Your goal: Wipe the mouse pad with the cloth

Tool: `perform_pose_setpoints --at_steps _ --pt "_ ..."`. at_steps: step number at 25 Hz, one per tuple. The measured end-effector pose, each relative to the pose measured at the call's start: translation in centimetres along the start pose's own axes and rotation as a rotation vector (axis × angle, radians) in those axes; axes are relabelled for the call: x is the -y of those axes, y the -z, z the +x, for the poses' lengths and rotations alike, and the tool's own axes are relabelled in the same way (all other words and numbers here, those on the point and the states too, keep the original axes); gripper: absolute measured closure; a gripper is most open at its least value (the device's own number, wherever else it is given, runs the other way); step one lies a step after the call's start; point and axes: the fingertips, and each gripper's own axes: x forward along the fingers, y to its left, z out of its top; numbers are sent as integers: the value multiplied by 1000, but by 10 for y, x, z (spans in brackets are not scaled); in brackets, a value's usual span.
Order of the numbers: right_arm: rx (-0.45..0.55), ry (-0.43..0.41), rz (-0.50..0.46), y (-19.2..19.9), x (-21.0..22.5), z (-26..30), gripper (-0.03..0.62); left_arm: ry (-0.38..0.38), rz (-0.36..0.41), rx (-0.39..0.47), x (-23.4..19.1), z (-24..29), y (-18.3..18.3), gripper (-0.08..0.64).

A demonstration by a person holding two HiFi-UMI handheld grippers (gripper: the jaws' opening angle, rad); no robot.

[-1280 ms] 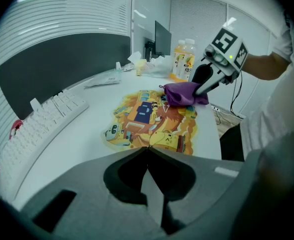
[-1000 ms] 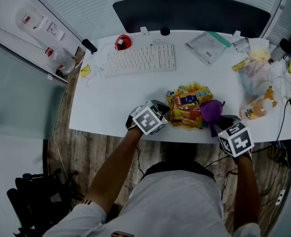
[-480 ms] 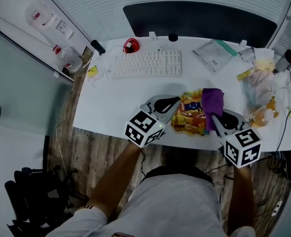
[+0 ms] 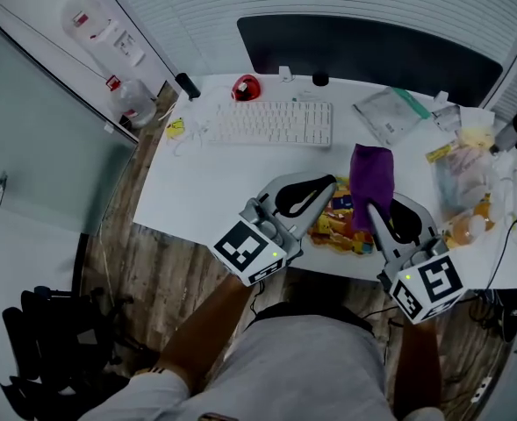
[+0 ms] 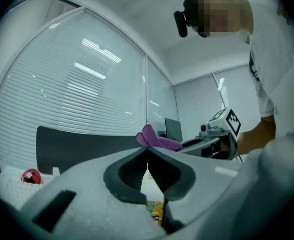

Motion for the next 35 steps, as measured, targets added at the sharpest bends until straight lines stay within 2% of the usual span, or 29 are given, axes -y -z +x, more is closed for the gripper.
perform_pose_setpoints --at_steps 8,14,24,35 --pt "217 -59 -75 -44 -22 -7 522 -2 28 136 10 -8 -39 545" --pt "314 -64 -86 -63 -31 -16 522 -10 42 162 14 -16 -49 545" --pt "362 -48 -89 -67 -31 -21 522 -12 69 167 14 -20 -54 545" --pt "346 -30 -88 -64 -29 -23 522 2 69 158 18 -21 -53 545"
